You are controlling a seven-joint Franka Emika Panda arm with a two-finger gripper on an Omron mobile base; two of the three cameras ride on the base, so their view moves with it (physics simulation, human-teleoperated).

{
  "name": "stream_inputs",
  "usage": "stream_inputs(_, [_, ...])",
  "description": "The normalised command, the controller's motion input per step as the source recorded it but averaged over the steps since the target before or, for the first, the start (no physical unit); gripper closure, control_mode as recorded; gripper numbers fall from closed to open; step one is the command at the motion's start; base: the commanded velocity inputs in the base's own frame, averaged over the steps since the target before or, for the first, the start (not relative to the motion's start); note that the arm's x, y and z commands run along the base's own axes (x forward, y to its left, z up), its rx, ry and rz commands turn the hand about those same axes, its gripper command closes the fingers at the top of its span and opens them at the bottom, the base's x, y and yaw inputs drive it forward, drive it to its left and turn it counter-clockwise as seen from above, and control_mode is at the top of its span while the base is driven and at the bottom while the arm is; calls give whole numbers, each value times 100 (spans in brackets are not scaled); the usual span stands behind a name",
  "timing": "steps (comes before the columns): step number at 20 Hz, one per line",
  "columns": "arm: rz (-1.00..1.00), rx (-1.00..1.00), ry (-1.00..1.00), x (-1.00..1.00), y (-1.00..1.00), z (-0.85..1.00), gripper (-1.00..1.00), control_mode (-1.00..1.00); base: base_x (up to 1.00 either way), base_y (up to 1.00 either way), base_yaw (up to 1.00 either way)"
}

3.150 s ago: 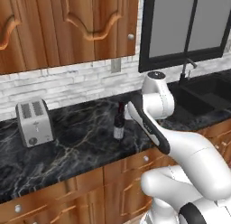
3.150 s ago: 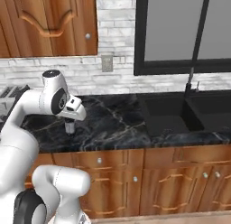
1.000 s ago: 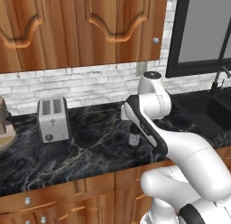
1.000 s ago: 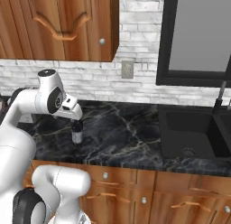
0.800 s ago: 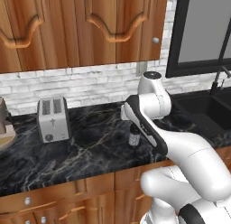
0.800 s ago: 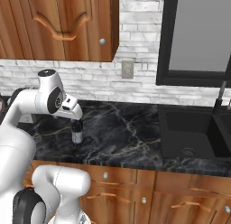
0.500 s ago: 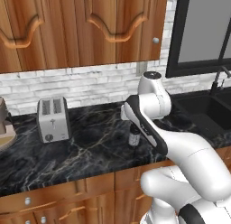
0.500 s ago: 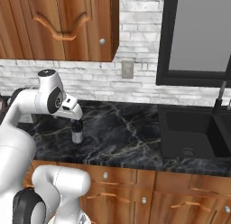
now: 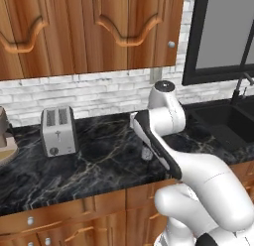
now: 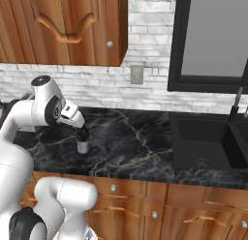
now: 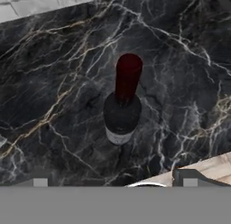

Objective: There is a wine glass and glass cup on the dining counter. Place the wine bottle next to the wine glass and the juice bottle next to the glass cup.

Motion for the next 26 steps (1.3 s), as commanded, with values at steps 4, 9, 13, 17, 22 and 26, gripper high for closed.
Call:
stream_inputs(4, [-37,0,-19,-1,27,0,-100,-100,0,0,0])
stream_inputs(9, [-40,0,-2,-1,16,-5,-100,-100,0,0,0])
stream_inputs(13, [-43,-7,-6,0,6,-12,-100,-100,0,0,0])
stream_inputs(17, [-38,-4,-11,0,5,-12,-100,-100,0,0,0])
stream_inputs(22, [-16,0,-1,-1,1,0,-100,-100,0,0,0])
stream_inputs(26, [-11,0,0,6,0,-1,-100,-100,0,0,0])
